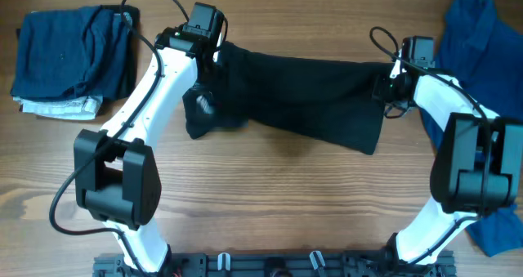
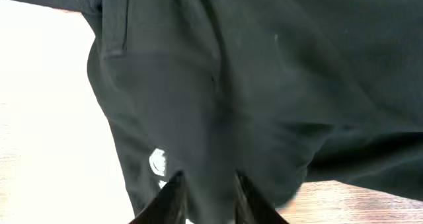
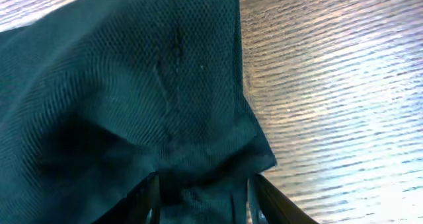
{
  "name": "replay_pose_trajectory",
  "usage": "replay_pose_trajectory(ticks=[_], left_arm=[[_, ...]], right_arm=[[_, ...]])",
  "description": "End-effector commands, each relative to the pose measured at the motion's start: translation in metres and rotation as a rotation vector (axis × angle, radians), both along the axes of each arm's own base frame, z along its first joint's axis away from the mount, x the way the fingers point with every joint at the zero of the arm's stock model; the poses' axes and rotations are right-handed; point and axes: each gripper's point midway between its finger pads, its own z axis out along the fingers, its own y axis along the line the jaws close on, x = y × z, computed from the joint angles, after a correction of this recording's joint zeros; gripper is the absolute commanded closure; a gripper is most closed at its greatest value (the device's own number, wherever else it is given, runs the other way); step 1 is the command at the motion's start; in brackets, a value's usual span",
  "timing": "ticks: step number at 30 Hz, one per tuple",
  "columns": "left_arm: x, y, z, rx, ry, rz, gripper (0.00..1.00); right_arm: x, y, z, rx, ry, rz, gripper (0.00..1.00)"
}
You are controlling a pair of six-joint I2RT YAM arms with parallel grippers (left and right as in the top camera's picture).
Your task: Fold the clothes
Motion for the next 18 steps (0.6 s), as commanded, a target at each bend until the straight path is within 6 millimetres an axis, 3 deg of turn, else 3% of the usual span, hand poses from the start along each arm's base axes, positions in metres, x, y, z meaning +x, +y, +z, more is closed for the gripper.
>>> replay_pose_trajectory(ticks=[1,7,11,15,18], left_arm=[[0.006,0.002,0.012,-0.012,-0.034,0.008,0.76],[-0.008,0.004,0.007,-0.004,0.026,0.005,0.75],[-0.026,0.014,-0.009,0.037,0.097,0.011,0.71],[-0.025,0.018,-0.011,0.041,0.098,0.02,0.72],[-0.025,0.019,-0.011,0.041,0.099,0.023,0.73]], right_arm=[[-0.008,-0.004,-0.015,-0.027,0.045,-0.008,0.56],[-0.019,-0.006,-0.029,-0.039,0.104,-0.009,0.52],[-0.021,-0.006,-0.04,-0.039,0.124,-0.001,0.53],[-0.014,-0.007,-0.039,-0.042,0.096,-0.003,0.64],[-0.009,-0.007,-0.037,-0.044,0.073,-0.003,0.82]])
